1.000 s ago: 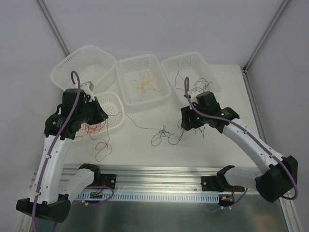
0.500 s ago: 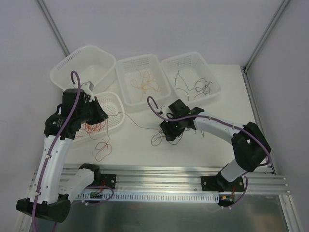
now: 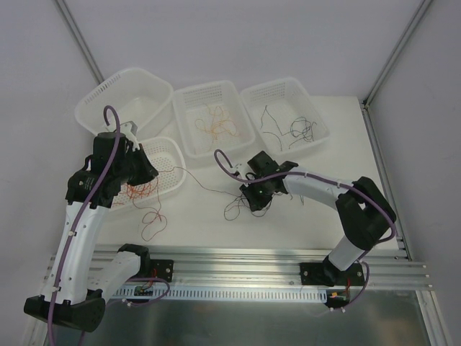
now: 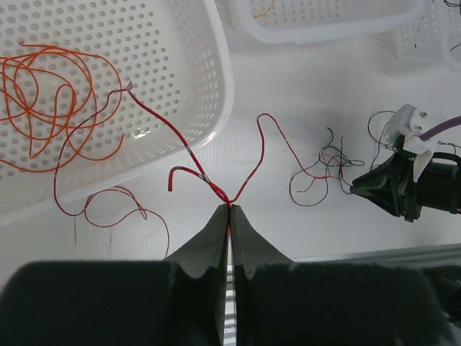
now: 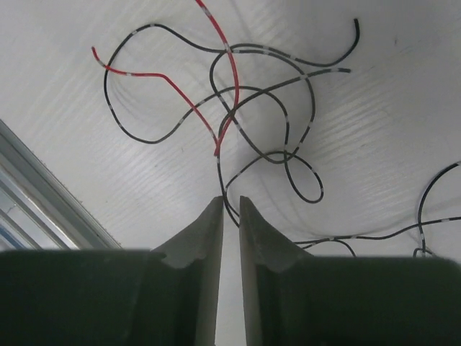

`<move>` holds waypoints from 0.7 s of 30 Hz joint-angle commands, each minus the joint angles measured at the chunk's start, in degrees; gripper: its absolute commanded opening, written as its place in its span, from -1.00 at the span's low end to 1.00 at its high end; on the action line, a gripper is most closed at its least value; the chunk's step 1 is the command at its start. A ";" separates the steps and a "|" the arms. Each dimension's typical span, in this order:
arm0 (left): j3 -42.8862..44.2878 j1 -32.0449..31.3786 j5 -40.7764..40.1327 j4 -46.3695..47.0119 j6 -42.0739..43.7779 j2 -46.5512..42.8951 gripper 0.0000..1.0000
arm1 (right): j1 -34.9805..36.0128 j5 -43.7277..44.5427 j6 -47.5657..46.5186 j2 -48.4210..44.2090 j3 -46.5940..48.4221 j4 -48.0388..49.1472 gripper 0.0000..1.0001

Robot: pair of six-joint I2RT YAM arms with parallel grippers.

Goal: Untangle the cables

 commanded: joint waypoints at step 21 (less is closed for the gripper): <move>-0.04 0.64 -26.72 -3.45 0.42 0.81 -1.00 | -19.49 -28.77 -1.30 -48.69 2.24 -15.87 -0.99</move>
